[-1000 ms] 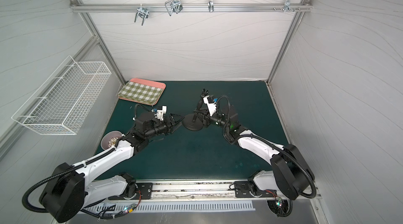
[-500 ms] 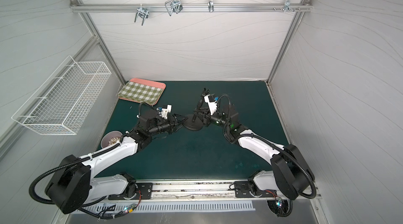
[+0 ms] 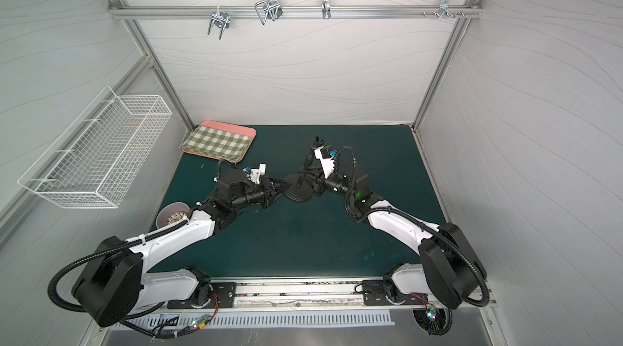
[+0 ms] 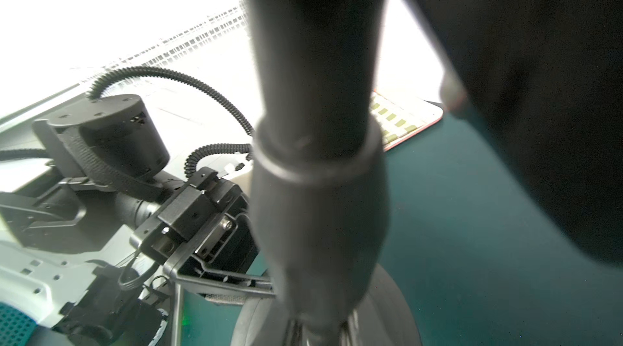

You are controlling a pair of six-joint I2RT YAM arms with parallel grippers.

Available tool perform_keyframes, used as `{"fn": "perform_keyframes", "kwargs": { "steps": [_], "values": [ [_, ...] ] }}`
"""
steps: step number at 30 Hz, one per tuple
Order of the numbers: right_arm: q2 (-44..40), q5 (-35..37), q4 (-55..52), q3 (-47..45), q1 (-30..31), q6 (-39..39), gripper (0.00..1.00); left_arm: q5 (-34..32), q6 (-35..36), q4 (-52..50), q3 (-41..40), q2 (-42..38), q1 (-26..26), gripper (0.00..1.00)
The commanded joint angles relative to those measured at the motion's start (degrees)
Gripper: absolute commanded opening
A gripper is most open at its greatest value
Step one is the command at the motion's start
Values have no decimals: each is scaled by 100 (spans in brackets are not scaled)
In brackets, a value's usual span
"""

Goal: Assemble a microphone stand
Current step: Pick up the microphone stand at the center of the board.

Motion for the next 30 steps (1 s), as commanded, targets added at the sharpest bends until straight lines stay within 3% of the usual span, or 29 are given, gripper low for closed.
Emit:
{"fn": "perform_keyframes", "kwargs": {
  "steps": [1,11,14,15,17,19,21,25,30],
  "values": [
    [-145,482,-96,275,374,37,4,22,74,520,203,15,-167,2],
    [-287,4256,-1006,478,1517,952,9,-439,-8,513,15,-166,-174,1],
    [-279,4863,-1589,689,1756,1346,16,-488,-7,530,46,-139,-173,1],
    [-277,4832,-1687,722,1764,1404,21,-489,0,536,57,-137,-174,1],
    [-319,4752,-1770,707,1771,1437,40,-489,-8,553,75,-124,-165,1],
    [-454,4618,-1709,590,1770,1142,56,-491,-8,556,77,-114,-158,1],
    [-687,4279,-1498,346,1712,665,67,-489,-25,565,71,-111,-153,1],
    [-1144,2976,-995,-269,1205,276,71,-472,-83,634,59,-111,-113,1],
    [-1284,808,-431,-747,364,153,71,-429,-174,679,46,-159,-49,1]
  ]
}}
